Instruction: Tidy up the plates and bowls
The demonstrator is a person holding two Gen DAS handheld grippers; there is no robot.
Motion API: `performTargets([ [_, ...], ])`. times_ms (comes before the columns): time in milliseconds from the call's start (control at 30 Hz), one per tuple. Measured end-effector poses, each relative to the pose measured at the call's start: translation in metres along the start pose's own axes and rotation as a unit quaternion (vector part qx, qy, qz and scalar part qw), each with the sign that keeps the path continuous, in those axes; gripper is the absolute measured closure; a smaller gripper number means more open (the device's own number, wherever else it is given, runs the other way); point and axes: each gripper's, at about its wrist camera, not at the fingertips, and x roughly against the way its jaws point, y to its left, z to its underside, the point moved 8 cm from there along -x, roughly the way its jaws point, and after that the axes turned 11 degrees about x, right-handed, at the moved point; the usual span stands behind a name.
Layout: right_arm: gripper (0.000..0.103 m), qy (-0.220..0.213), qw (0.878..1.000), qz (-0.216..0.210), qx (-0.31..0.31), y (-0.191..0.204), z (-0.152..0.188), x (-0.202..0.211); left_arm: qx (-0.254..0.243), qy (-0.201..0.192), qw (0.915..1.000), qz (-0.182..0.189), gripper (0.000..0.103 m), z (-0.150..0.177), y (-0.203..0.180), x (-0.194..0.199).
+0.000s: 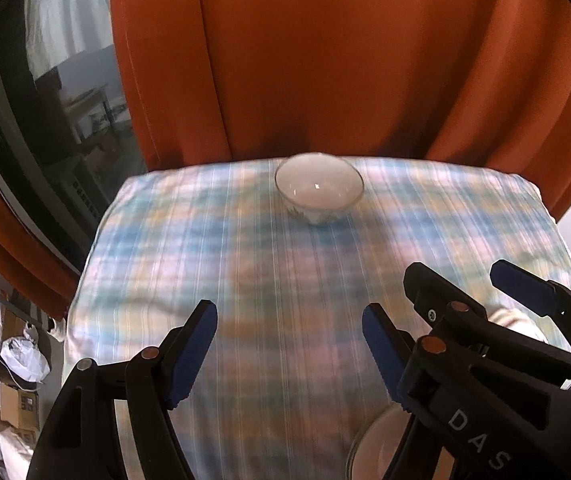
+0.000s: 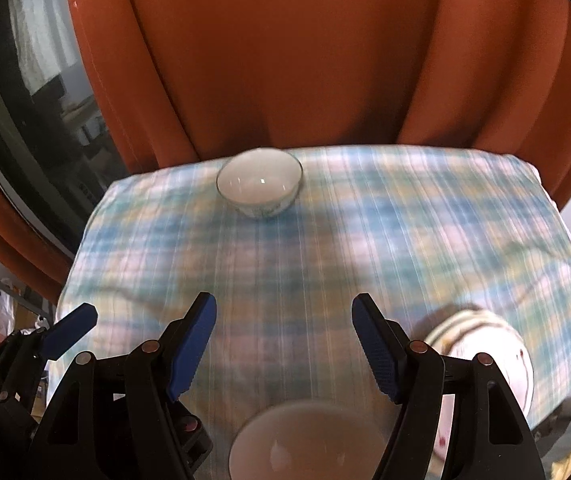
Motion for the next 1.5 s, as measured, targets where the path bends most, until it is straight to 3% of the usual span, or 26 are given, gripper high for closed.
performTargets([
  [533,0.029,-0.026,0.998,-0.04,0.037,-0.027,-0.102,-0.07,0.042,-0.039,0.9966,-0.058,0.026,-0.092,-0.02,-0.06],
  [767,0.029,-0.044,0.996,-0.055,0.055,-0.041,-0.134,-0.102,0.065,-0.053,0.9932,-0.081,0.026,-0.117,-0.023,-0.088],
  [1300,0.029,-0.032,0.996,-0.052,0.07,-0.044,-0.154,-0.195,0.102,-0.046,0.9855,-0.128,0.027,-0.131,-0.004,-0.168],
  [1500,0.035,-0.023,0.996,-0.057,0.065,-0.046,-0.155,-0.219,0.11,-0.041,0.9841,-0.133,0.032,-0.13,-0.002,-0.185],
])
